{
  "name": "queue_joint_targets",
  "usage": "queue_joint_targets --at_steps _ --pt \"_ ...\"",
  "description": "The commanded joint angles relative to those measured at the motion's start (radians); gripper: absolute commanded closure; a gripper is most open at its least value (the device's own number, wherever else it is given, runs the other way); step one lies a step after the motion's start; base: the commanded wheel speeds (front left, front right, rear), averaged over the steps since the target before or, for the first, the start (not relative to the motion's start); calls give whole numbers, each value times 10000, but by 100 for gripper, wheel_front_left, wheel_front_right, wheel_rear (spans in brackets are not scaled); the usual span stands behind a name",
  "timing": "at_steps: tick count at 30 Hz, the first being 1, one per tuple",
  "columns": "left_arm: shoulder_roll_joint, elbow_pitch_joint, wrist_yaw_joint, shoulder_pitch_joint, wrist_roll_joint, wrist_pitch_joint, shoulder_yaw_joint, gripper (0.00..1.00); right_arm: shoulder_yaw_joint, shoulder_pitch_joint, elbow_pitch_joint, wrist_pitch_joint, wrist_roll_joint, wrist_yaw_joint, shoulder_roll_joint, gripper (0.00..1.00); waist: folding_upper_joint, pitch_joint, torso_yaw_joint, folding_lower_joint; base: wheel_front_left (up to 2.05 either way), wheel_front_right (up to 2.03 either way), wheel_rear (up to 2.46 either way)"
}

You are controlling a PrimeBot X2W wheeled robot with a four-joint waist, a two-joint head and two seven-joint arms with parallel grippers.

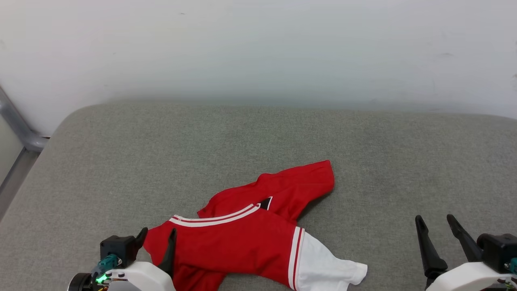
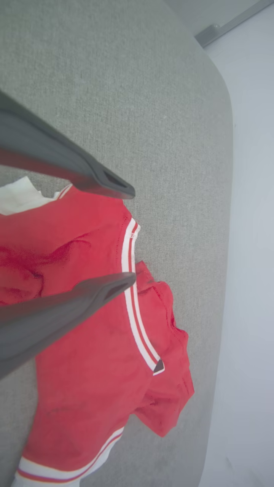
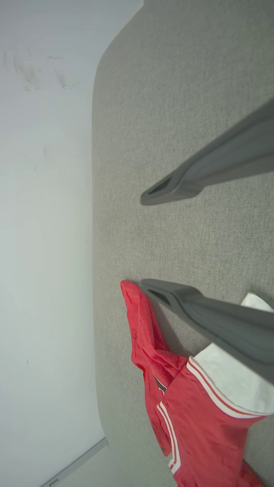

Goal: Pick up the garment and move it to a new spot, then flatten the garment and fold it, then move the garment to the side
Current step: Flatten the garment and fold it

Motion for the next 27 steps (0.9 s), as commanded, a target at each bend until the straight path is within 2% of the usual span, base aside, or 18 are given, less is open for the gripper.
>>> queue_joint_targets --at_steps 1,6,17,21,27 --pt "-12 -127 57 101 142 -307 113 0 37 121 -60 33 -44 -3 14 0 -1 -82 17 1 0 0 0" --pt "-158 -806 21 124 552 -823 494 0 165 135 -199 8 -118 -3 14 0 -1 -213 6 1 0 0 0" --pt "-631 -2268 207 678 1697 -915 1454 0 290 241 -439 181 -283 -3 14 0 -1 -398 -67 1 0 0 0" --pt "-833 -2453 137 688 2021 -917 1570 0 449 411 -18 1393 -157 -3 -19 0 -1 -334 66 1 0 0 0" --pt "-1122 -2610 -23 517 2475 -908 1682 0 1150 222 615 4051 799 -3 -954 0 -1 -109 579 1 0 0 0"
